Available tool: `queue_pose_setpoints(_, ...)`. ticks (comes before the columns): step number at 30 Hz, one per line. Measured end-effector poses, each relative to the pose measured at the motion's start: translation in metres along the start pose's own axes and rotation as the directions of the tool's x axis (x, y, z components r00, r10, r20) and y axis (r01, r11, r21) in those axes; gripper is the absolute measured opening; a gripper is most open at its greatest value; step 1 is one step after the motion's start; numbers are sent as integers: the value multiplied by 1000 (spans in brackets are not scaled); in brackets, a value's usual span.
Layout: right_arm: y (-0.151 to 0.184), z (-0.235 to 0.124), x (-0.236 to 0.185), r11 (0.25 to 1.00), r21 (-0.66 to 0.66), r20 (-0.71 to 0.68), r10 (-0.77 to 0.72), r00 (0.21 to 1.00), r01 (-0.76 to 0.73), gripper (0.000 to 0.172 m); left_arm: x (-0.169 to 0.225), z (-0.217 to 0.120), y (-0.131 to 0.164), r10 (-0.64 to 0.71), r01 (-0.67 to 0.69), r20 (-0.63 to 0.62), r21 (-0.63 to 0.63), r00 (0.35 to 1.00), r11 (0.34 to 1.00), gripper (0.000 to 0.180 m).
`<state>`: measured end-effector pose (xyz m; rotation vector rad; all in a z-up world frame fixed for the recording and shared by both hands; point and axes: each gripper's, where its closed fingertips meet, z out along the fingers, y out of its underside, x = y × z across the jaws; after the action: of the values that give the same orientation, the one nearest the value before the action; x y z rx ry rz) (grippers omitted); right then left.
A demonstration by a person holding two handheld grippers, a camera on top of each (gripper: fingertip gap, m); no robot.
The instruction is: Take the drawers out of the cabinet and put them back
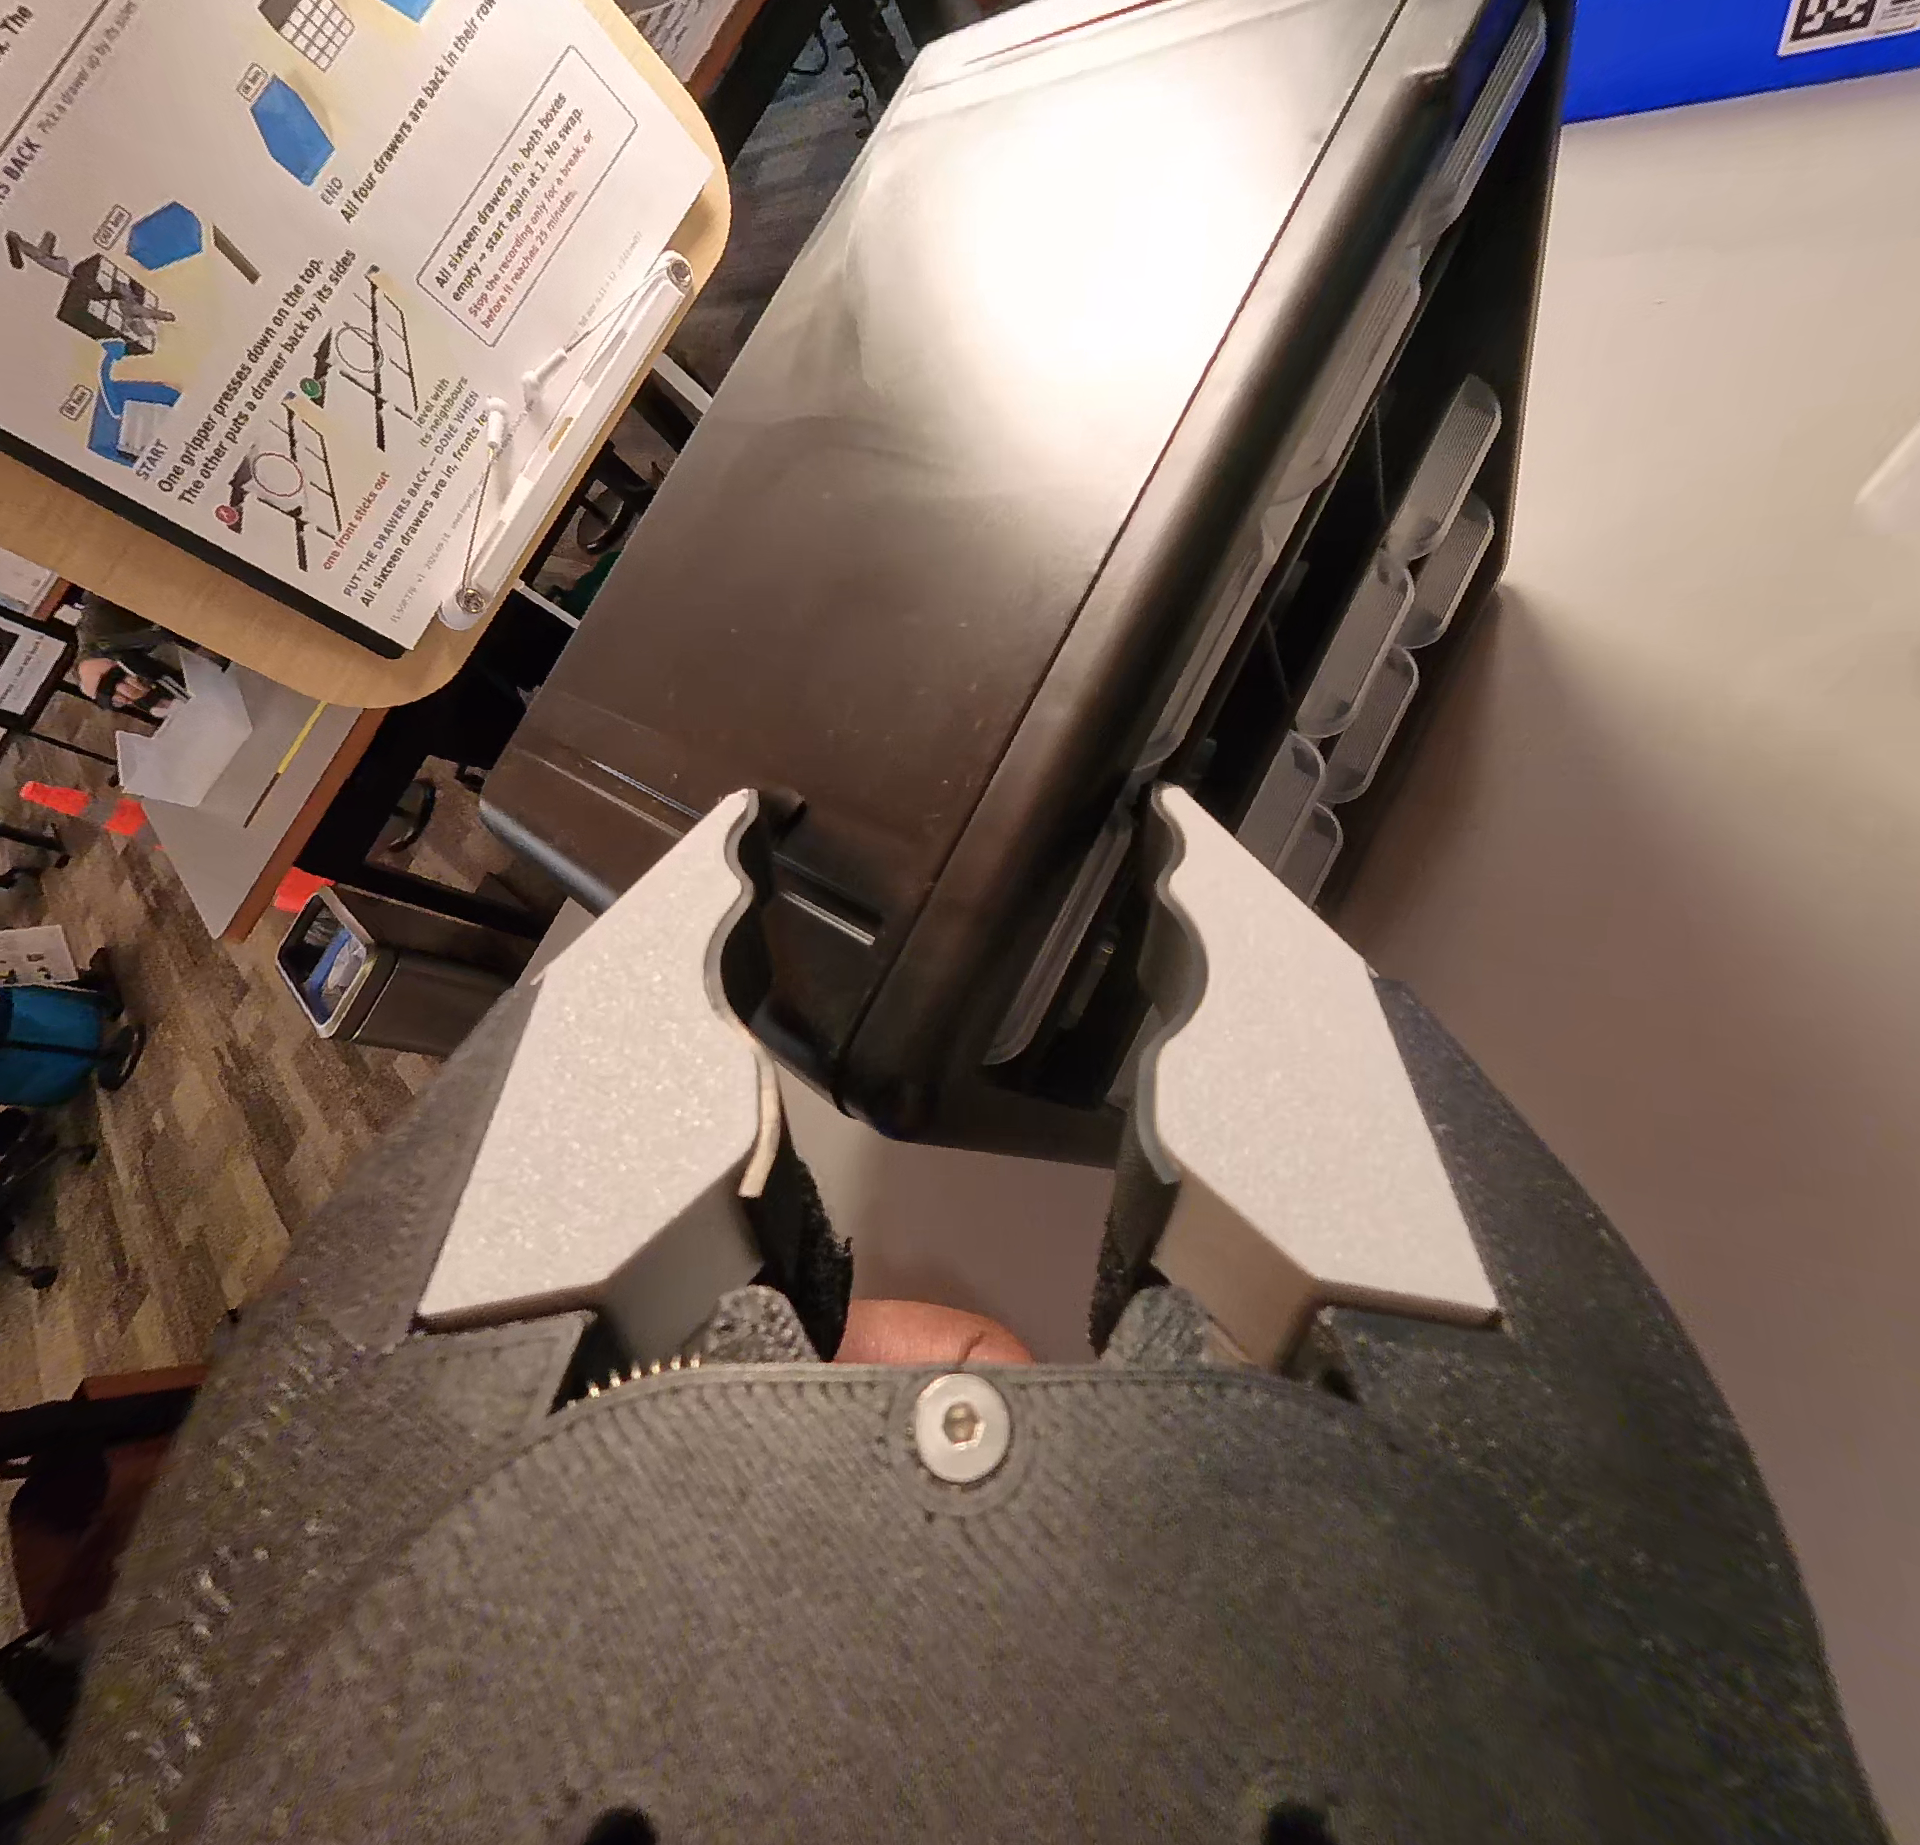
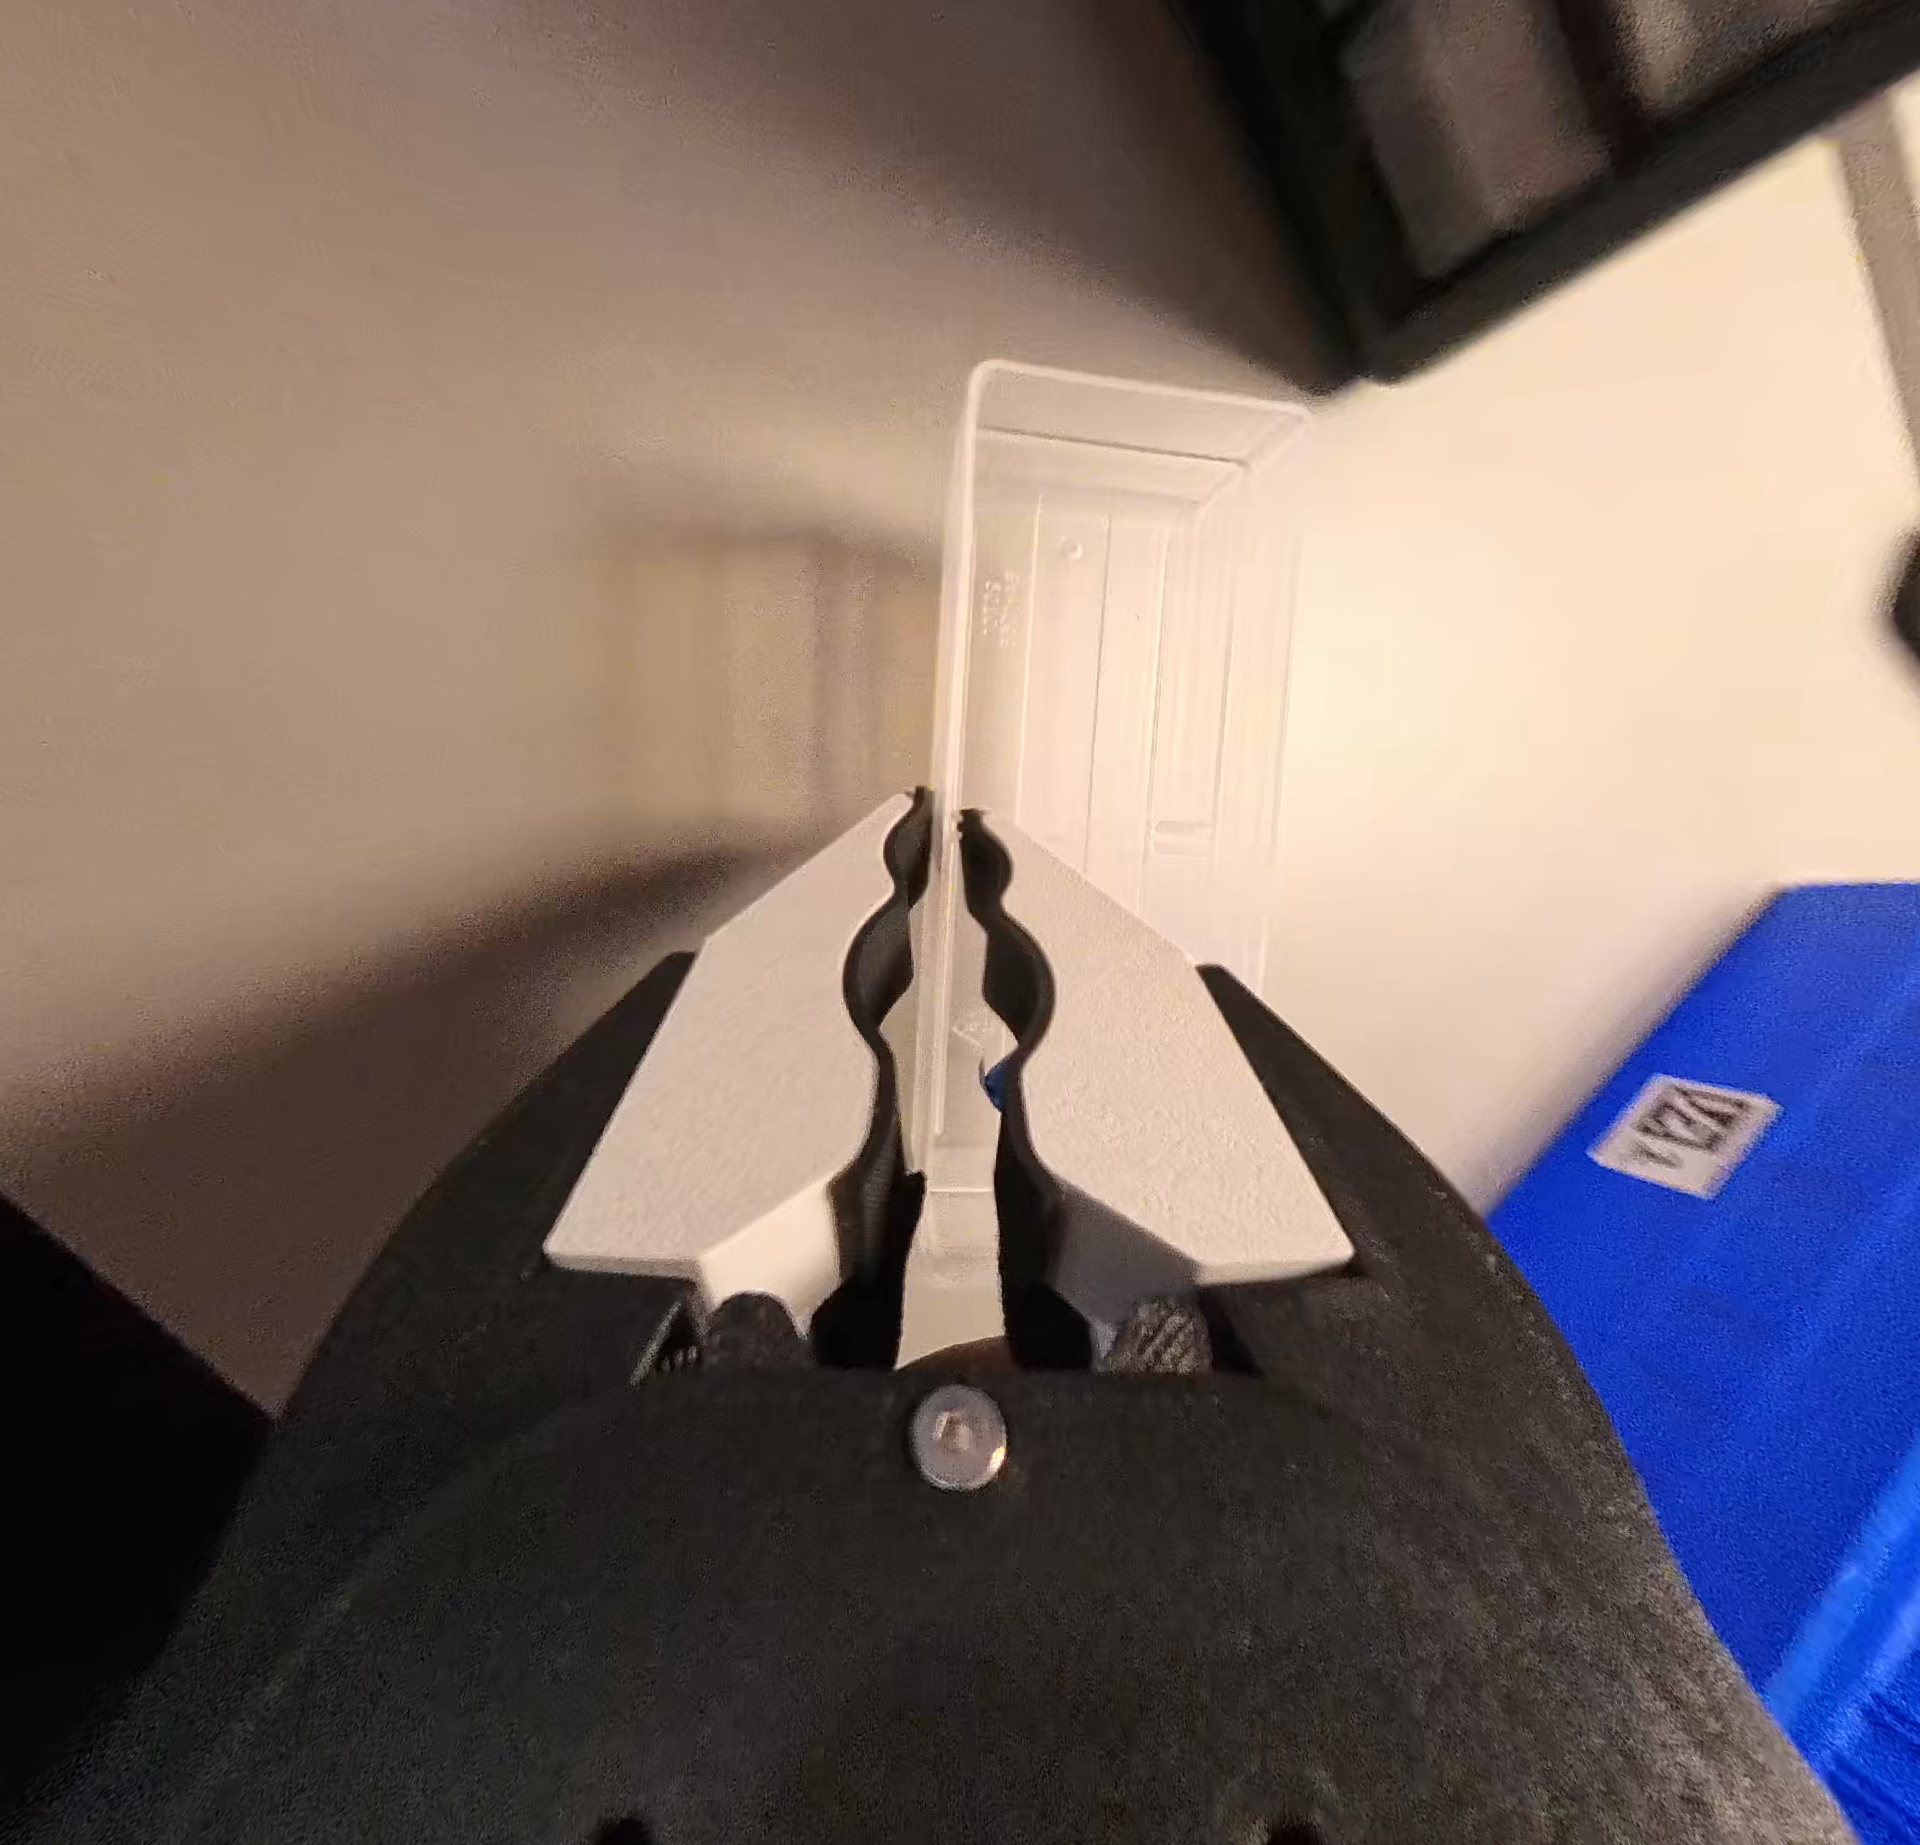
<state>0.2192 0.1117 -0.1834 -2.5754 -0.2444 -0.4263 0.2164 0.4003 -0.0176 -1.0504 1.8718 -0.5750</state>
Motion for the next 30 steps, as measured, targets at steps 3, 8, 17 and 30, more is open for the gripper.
queue_pose_setpoints(3,13,-43,39,996,57,-63,72,995,-68,7,0,0,0,1,-1,0,1,1000,1000,71)
queue_pose_setpoints(8,73,-117,130,992,-7,-243,120,963,-126,7,0,1,0,1,-1,3,-1,1000,1000,71)
queue_pose_setpoints(17,205,-104,161,908,-394,85,-118,989,143,7,-1,3,0,14,-14,21,-14,1000,1000,71)
queue_pose_setpoints(30,235,-22,196,802,-507,225,-232,946,317,15,-2,3,0,11,-11,14,-3,1000,1000,71)
